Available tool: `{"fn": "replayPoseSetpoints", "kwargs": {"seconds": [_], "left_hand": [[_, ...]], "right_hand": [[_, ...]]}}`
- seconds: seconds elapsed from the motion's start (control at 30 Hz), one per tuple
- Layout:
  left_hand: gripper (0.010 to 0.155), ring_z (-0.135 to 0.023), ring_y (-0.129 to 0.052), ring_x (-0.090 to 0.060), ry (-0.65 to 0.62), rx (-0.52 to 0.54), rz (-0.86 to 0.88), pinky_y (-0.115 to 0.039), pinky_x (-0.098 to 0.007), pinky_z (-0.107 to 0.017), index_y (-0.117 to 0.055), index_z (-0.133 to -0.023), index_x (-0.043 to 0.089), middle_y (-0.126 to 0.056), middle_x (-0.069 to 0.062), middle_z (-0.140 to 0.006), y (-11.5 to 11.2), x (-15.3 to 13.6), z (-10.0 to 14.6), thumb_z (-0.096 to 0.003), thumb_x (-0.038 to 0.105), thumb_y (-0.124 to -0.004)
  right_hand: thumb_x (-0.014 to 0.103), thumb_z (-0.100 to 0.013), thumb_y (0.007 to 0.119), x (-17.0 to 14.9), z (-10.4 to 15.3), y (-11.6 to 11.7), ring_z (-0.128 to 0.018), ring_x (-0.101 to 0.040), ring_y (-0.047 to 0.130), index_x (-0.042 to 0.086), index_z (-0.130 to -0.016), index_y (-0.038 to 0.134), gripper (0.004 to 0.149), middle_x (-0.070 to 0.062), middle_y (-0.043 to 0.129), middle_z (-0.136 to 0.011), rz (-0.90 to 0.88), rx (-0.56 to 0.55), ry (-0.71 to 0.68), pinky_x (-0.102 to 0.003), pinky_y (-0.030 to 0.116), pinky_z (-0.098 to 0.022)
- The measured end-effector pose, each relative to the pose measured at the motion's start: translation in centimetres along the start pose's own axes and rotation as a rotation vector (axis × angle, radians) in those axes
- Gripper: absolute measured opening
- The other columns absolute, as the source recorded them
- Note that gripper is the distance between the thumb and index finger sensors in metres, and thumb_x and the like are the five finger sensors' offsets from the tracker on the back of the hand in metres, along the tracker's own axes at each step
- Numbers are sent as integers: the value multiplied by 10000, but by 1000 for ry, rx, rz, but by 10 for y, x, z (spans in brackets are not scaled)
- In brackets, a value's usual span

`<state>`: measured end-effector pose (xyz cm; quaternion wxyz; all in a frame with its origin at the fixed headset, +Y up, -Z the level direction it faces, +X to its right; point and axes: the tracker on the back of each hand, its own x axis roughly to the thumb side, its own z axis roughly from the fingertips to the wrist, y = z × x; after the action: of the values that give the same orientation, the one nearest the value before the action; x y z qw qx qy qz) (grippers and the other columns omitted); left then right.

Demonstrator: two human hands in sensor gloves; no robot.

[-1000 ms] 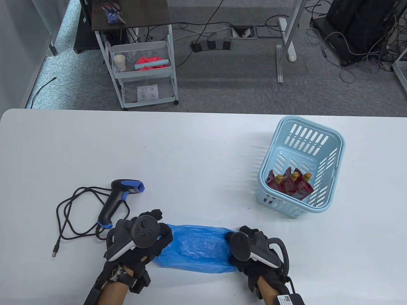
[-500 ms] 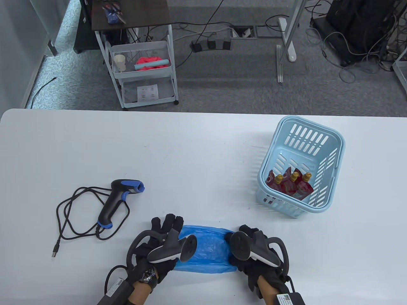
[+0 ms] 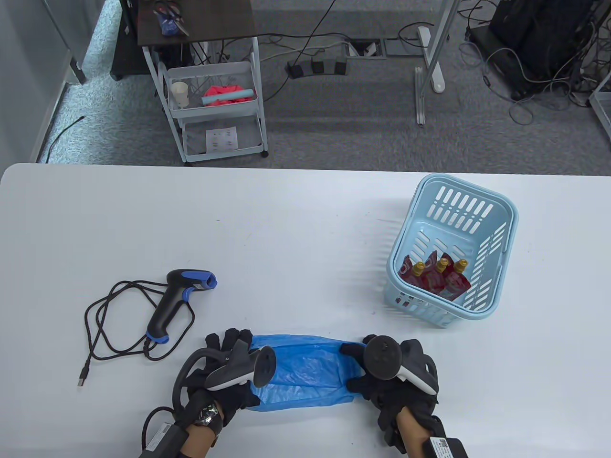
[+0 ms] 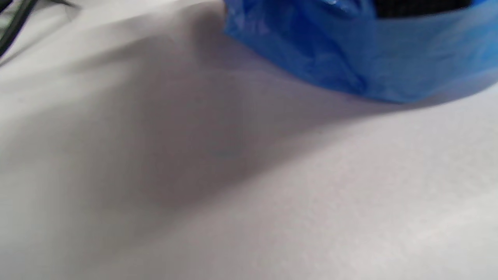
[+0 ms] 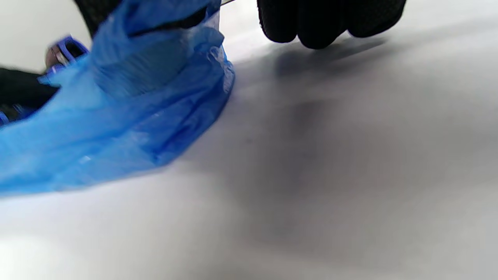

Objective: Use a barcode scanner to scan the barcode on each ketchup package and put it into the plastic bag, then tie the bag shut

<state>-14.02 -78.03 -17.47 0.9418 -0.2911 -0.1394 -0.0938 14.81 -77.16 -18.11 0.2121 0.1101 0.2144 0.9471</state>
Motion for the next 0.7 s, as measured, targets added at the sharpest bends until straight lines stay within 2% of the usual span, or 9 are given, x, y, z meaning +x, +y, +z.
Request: {"fn": "replayPoseSetpoints", "kwargs": {"seconds": [0.07, 0.13, 0.27, 0.4, 0.53, 0.63, 0.7], "left_hand": [[1093, -1162, -274, -408, 0, 0, 15, -312, -670, -808, -281, -1143, 258, -224, -84, -1207, 0, -2, -1, -291, 627, -859], [1101, -1161, -261, -408, -5, -1, 34, -312, -670, -807, -272, -1143, 253, -212, -80, -1205, -1, -3, -2, -290, 625, -860], [1106, -1157, -233, -410, -9, -7, 67, -306, -673, -805, -256, -1144, 266, -184, -75, -1203, -2, -5, -3, -291, 620, -866], [1110, -1155, -227, -413, -9, -12, 60, -297, -675, -805, -250, -1145, 271, -173, -80, -1202, -1, -4, -3, -290, 618, -868], [1105, -1158, -186, -415, 2, -30, 20, -289, -674, -806, -251, -1146, 275, -162, -78, -1202, 3, 1, -3, -295, 610, -871], [1103, -1160, -182, -414, 10, -40, -9, -285, -678, -807, -255, -1147, 278, -156, -80, -1203, 5, 5, -4, -296, 605, -876], [1105, -1160, -181, -415, 16, -47, -20, -288, -682, -807, -255, -1148, 277, -155, -79, -1204, 6, 7, -5, -295, 603, -878]], "right_hand": [[342, -473, 873, -4, 3, -5, -937, -493, 495, 281, -1065, 570, 668, -252, 438, -1118, -104, -25, -5, -629, 490, -715], [328, -476, 873, -5, 6, -10, -929, -495, 512, 262, -1050, 609, 635, -251, 463, -1110, -129, -40, -9, -629, 500, -709], [321, -476, 870, -1, 13, -20, -915, -492, 551, 244, -1013, 671, 577, -247, 510, -1096, -81, -76, -16, -628, 520, -700], [311, -479, 866, 11, 22, -38, -908, -493, 578, 219, -966, 735, 513, -240, 549, -1085, -52, -169, -55, -630, 535, -690], [313, -495, 841, 37, 28, -57, -941, -498, 558, 208, -877, 819, 397, -234, 548, -1095, 21, -327, -128, -630, 539, -688], [332, -499, 828, 65, 24, -56, -974, -504, 515, 207, -840, 845, 363, -228, 530, -1108, 140, -338, -192, -648, 501, -704], [343, -500, 824, 83, 17, -47, -994, -507, 481, 204, -838, 851, 366, -225, 516, -1119, 225, -296, -221, -663, 464, -718]]}}
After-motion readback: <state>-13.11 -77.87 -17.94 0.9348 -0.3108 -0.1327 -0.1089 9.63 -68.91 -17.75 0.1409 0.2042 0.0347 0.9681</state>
